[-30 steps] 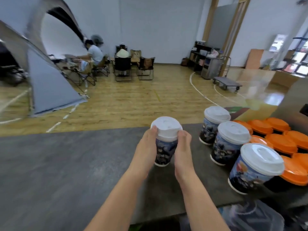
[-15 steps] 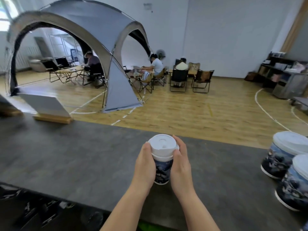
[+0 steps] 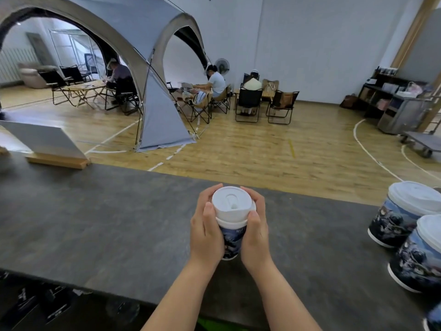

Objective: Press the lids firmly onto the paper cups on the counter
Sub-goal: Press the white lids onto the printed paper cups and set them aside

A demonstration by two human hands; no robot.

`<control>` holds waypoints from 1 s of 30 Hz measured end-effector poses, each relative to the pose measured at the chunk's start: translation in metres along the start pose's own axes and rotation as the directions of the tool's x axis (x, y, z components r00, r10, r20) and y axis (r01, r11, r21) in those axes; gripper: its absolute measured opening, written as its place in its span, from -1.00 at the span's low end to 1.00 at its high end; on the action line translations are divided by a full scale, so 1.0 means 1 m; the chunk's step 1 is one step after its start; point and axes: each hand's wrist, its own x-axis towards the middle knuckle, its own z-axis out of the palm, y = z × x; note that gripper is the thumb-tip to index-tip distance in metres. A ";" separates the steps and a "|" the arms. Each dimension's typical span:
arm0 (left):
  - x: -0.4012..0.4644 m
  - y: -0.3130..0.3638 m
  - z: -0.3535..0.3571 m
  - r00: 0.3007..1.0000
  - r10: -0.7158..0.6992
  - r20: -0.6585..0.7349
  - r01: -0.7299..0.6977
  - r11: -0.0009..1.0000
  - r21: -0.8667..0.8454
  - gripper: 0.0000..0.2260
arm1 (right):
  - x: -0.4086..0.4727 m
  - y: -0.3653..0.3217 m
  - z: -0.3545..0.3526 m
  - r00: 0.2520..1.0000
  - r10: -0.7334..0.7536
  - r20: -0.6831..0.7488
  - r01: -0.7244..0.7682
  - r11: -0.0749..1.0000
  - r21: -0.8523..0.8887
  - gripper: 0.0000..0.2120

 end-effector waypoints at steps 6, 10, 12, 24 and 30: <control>0.004 -0.006 -0.002 0.999 0.039 0.021 -0.040 0.999 0.030 -0.66 | 0.003 0.007 0.005 0.998 -0.043 -0.042 0.046 0.995 0.088 -0.64; 0.005 -0.008 -0.003 0.998 0.053 0.014 -0.054 0.996 0.064 -0.67 | 0.004 0.008 0.007 0.997 -0.046 -0.056 0.051 0.994 0.093 -0.65; 0.006 -0.011 -0.004 0.998 0.060 0.013 -0.061 0.995 0.079 -0.67 | 0.005 0.009 0.007 0.996 -0.055 -0.063 0.060 0.994 0.086 -0.66; 0.006 -0.004 -0.009 0.999 -0.035 0.038 0.032 0.997 0.074 -0.70 | -0.001 0.005 0.009 0.994 0.002 -0.112 0.004 0.999 0.052 -0.69; 0.006 0.011 -0.019 0.980 -0.115 -0.163 0.111 0.993 -0.034 -0.89 | -0.009 -0.007 0.007 0.976 0.044 -0.213 -0.034 0.998 0.049 -0.85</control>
